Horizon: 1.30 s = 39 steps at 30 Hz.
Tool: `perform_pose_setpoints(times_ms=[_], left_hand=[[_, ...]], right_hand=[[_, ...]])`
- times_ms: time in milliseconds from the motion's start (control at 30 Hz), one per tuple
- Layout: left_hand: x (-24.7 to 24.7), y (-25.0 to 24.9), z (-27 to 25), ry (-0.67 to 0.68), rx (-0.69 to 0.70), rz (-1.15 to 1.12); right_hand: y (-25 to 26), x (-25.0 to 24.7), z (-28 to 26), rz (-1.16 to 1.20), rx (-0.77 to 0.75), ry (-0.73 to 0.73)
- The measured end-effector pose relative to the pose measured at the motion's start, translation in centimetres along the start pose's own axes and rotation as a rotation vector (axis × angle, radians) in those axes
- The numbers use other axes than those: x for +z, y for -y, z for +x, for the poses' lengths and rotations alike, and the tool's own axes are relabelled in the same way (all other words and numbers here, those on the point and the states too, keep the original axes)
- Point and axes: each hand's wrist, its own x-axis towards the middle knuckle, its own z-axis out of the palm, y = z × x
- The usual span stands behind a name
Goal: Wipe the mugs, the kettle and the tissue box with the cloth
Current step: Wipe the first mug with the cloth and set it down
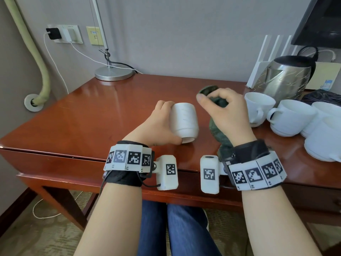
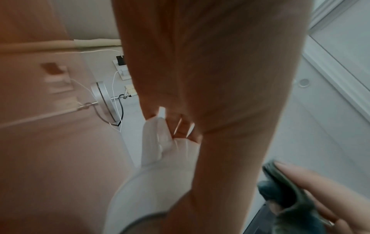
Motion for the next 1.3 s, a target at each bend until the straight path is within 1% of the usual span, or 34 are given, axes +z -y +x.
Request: perform_pose_setpoints(times_ms=[67, 133, 233, 333, 433, 500, 567, 600, 667, 733, 800, 900, 1033, 1200, 1300], left_hand=[[0.2, -0.1, 0.1, 0.005, -0.001, -0.008], [0.5, -0.2, 0.1, 0.000, -0.008, -0.014], [0.8, -0.2, 0.0, -0.017, -0.019, -0.044], [1.0, 0.1, -0.3, -0.057, 0.001, -0.077], [1.5, 0.5, -0.6, -0.152, 0.032, -0.094], [2.0, 0.6, -0.8, -0.236, 0.039, -0.145], [2.3, 0.4, -1.0, -0.347, 0.046, -0.211], [2.3, 0.1, -1.0, -0.401, 0.049, -0.243], [2.2, -0.5, -1.1, -0.481, 0.066, -0.316], [2.0, -1.0, -1.2, -0.539, 0.094, -0.370], [2.0, -1.3, -1.4, -0.586, 0.125, -0.390], [2.0, -1.6, -1.8, -0.627, 0.152, -0.397], [2.0, -1.8, -2.1, -0.634, 0.174, -0.393], [2.0, -1.9, -2.3, -0.663, 0.203, -0.396], [1.7, -2.1, -2.3, -0.669, 0.202, -0.439]], right_hand=[[0.1, -0.3, -0.5, 0.099, 0.049, -0.048], [0.2, -0.5, -1.0, 0.176, 0.088, -0.044], [0.1, -0.7, -2.0, 0.193, 0.089, -0.050], [-0.5, -1.0, -3.1, 0.178, 0.086, -0.037], [-1.0, -1.2, -4.2, 0.172, 0.090, -0.002], [-1.3, -1.0, -4.8, 0.236, 0.106, 0.036], [-1.2, -0.9, -5.0, 0.301, 0.112, 0.041], [-1.2, -0.9, -5.0, 0.294, 0.093, 0.027], [-1.0, -0.9, -4.9, 0.185, -0.008, -0.022], [-0.8, -0.9, -4.7, 0.072, -0.136, -0.085], [-0.6, -0.8, -4.7, -0.001, -0.234, -0.132], [0.1, -0.7, -4.8, -0.039, -0.319, -0.123], [0.9, -0.5, -4.9, -0.024, -0.361, -0.108], [0.6, -0.9, -4.5, 0.012, -0.255, -0.177], [0.5, -1.0, -4.8, 0.012, -0.262, -0.141]])
